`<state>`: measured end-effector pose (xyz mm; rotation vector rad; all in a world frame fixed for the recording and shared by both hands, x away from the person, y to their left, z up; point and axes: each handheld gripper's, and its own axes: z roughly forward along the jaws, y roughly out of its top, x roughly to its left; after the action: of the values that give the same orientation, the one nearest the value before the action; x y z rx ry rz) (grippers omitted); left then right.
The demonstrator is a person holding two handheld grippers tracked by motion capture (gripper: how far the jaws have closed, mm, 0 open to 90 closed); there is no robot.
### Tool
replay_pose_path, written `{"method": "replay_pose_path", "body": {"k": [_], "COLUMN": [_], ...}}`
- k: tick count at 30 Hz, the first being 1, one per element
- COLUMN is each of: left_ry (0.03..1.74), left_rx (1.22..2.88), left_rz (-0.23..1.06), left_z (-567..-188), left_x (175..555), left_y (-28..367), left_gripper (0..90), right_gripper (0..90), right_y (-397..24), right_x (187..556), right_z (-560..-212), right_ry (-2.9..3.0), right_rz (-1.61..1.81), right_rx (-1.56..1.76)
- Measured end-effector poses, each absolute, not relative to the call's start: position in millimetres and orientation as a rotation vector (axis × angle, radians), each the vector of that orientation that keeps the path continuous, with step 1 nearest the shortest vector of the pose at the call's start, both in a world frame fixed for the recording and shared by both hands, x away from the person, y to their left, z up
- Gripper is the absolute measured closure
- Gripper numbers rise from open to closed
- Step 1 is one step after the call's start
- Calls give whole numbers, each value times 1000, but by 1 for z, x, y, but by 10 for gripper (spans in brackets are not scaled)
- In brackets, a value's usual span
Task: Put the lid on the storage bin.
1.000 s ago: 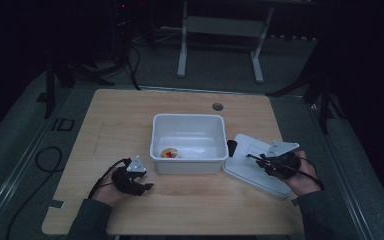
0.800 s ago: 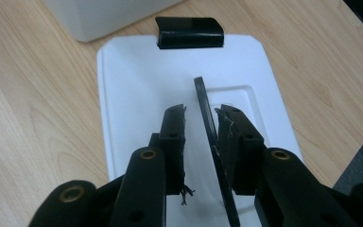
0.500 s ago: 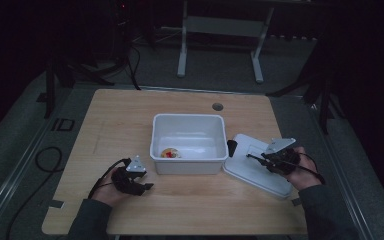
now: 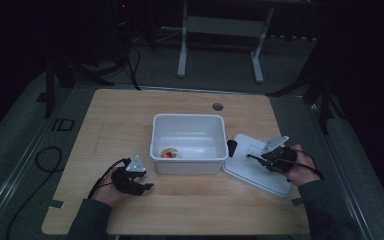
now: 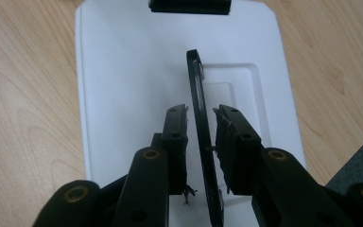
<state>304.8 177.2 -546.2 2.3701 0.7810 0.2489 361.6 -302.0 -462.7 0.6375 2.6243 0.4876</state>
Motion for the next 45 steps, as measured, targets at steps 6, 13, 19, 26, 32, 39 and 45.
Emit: {"method": "replay_pose_path", "body": {"k": [6,13,19,26,32,39,45], "left_ry": [778,776,777,777,775,775,775], "left_rx": [2371,2369,2369,2366,2364,2363,2364], "left_rz": [243,240,236,233,230,227,227], "left_z": [-546,-546,-546,-546,-546,-546,-546], "left_x": [305,305,305,305,305,305,305], "left_y": [178,178,178,178,178,179,179], "left_gripper": [432,432,432,432,432,432,432], "right_gripper": [716,726,760,778,811,829,836], "right_y": [-299,-296,-294,-291,-286,-281,-279], "right_x": [366,376,383,391,399,404,406], "right_z": [-465,-470,-473,-474,-474,-472,-470], "right_ry": [2640,2690,2721,2758,2800,2844,2858], "right_rz": [454,375,309,269,202,122,82], "right_rx": [627,617,612,607,579,530,516]}}
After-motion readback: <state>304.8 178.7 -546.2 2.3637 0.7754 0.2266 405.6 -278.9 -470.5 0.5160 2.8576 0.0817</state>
